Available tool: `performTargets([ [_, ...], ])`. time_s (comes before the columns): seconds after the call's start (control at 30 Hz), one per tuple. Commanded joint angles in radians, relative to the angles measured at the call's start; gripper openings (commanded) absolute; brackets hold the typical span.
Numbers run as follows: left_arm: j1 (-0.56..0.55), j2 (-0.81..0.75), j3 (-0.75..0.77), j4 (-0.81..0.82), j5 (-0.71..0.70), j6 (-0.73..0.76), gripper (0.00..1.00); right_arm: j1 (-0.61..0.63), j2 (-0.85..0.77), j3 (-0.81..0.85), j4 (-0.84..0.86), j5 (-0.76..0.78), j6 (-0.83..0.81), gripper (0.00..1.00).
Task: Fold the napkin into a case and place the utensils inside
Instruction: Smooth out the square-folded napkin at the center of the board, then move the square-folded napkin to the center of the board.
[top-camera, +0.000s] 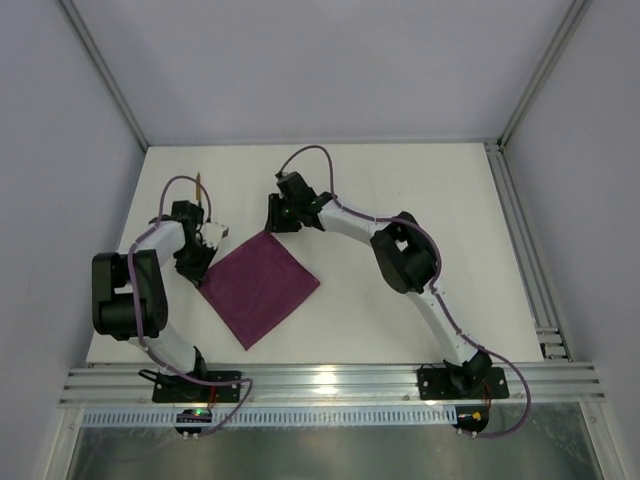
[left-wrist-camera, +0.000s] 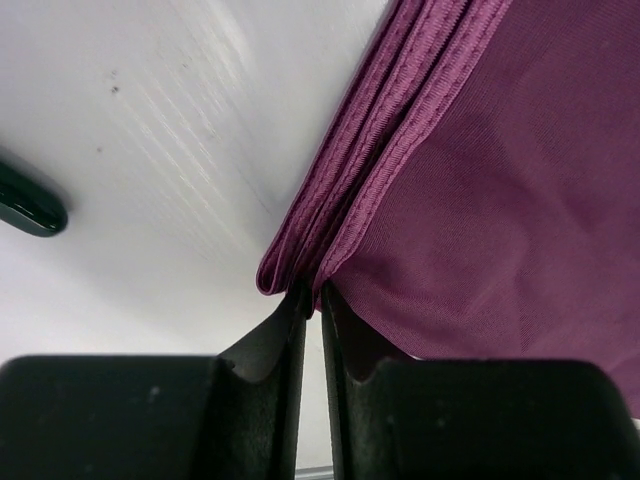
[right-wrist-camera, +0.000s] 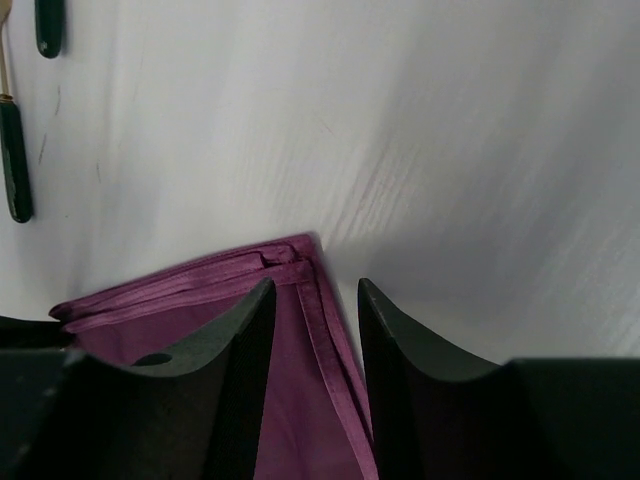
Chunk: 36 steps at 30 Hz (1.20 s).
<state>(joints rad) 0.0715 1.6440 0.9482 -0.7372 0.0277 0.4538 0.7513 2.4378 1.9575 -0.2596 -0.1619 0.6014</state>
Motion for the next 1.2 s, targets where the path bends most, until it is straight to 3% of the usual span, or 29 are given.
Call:
performTargets([
  [0.0,0.001,0.068,0.015,0.163,0.015,0.019,0.14,0.0,-0.091,0.001,-0.067,0.07,-0.06,0.42],
  [0.1,0.001,0.102,0.049,0.157,0.011,0.026,0.17,-0.006,-0.164,-0.08,-0.058,0.071,-0.051,0.42],
  [0.3,0.001,0.122,0.077,0.151,0.006,0.034,0.18,0.023,-0.508,-0.51,0.028,0.157,-0.103,0.42],
  [0.37,0.001,0.125,0.078,0.153,0.008,0.034,0.18,0.036,-0.586,-0.578,0.007,0.157,-0.097,0.46],
  [0.43,0.001,0.131,0.077,0.154,0.009,0.031,0.18,0.036,-0.615,-0.672,-0.006,0.153,-0.071,0.52],
  [0.6,0.001,0.14,0.078,0.156,0.017,0.023,0.19,0.036,-0.645,-0.839,0.072,0.052,0.015,0.54],
  [0.83,0.001,0.135,0.069,0.153,0.014,0.025,0.18,0.034,-0.623,-0.89,0.145,-0.007,0.07,0.54],
  [0.97,0.001,0.137,0.064,0.154,0.012,0.026,0.18,0.036,-0.608,-0.919,0.158,-0.021,0.1,0.49],
  [1.17,0.001,0.134,0.061,0.153,0.02,0.023,0.18,0.036,-0.611,-0.974,0.175,-0.036,0.141,0.28],
])
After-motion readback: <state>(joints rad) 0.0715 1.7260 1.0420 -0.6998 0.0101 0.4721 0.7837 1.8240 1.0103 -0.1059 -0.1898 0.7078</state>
